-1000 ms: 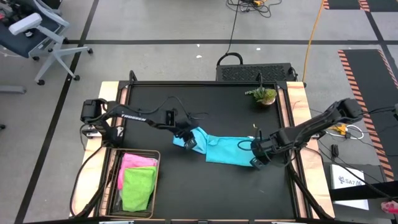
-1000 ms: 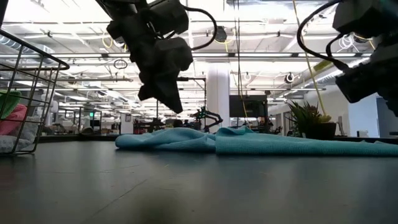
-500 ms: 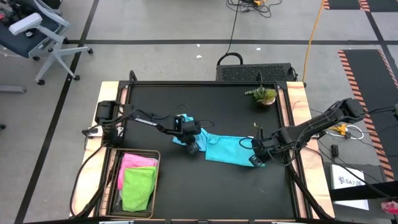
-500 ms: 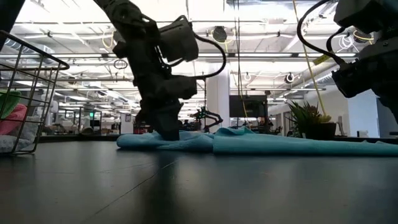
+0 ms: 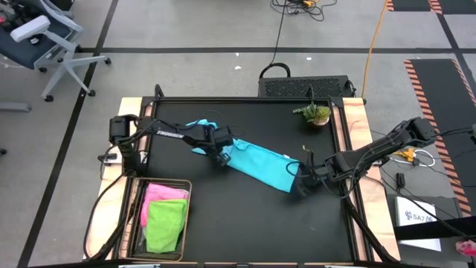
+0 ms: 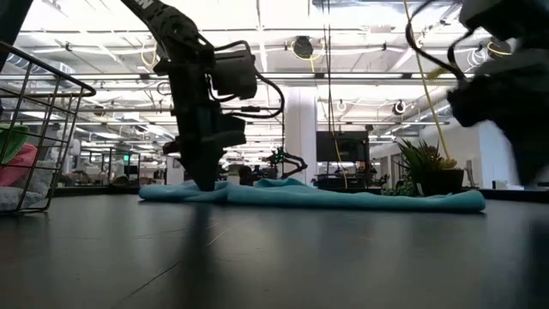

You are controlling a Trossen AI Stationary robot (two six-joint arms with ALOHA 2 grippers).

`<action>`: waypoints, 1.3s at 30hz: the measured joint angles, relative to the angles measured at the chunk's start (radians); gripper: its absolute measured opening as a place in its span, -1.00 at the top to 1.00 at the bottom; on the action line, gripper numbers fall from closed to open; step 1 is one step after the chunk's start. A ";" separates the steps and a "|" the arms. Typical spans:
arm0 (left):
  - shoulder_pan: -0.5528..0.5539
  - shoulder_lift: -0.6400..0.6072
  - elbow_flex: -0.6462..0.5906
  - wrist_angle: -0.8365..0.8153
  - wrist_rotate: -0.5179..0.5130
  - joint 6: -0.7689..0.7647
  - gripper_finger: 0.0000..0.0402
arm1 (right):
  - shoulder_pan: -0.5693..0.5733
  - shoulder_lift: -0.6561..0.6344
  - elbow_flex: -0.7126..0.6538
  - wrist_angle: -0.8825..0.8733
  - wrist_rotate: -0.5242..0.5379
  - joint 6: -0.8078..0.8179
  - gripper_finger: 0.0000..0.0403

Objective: Fold microfiber towels
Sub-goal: Fold the right blue microfiber cloth

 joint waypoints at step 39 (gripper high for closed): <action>0.096 -0.017 0.003 -0.132 0.004 0.059 0.98 | -0.007 0.257 -0.001 0.331 -0.176 -0.119 1.00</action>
